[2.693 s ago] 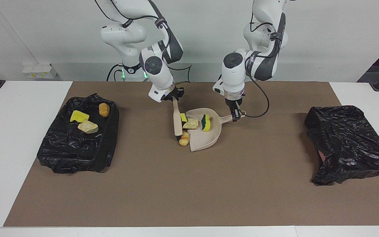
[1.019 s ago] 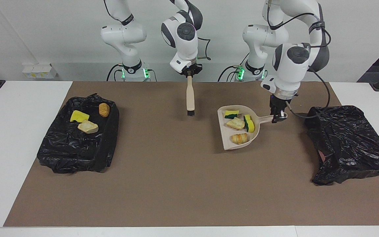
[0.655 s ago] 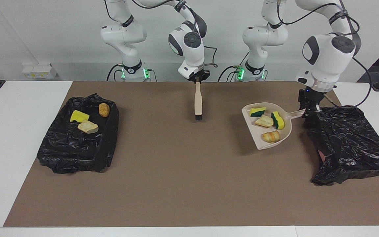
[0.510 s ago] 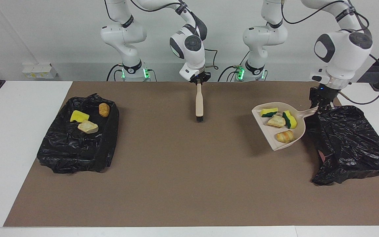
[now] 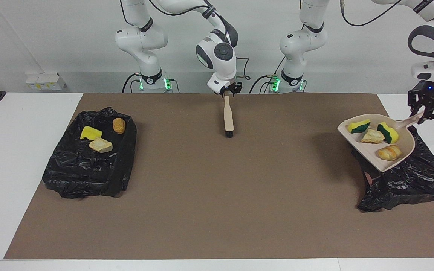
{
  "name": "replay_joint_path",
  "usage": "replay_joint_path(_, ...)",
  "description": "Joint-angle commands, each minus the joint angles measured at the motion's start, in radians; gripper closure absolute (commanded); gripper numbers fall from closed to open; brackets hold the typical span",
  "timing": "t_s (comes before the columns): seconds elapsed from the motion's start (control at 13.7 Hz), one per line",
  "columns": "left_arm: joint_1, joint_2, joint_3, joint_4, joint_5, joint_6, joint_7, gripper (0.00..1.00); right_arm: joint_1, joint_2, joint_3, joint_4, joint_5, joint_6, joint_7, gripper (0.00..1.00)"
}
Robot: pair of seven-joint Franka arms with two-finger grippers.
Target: Sweep and dump trash in bin
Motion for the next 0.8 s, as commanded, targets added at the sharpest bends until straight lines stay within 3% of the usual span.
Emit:
replay_joint_path(0.0,0.046,0.119,-0.012,0.176,0.081,-0.016,0.056,1.0,-0.008,0.009,-0.004,0.041,-0.041,-0.013,0.01,0.0)
replay_joint_path(0.15,0.046,0.166,-0.012,0.214,0.233,0.02,0.052,1.0,-0.008,-0.022,-0.042,0.046,-0.075,-0.038,0.009,0.0)
replay_joint_path(0.36,0.021,0.175,-0.015,0.219,0.478,0.08,0.019,1.0,-0.008,-0.028,-0.152,0.077,-0.207,-0.05,0.001,0.0)
replay_joint_path(0.73,-0.059,0.161,-0.013,0.188,0.731,0.03,-0.066,1.0,-0.017,-0.029,-0.416,0.181,-0.29,-0.144,-0.23,0.0)
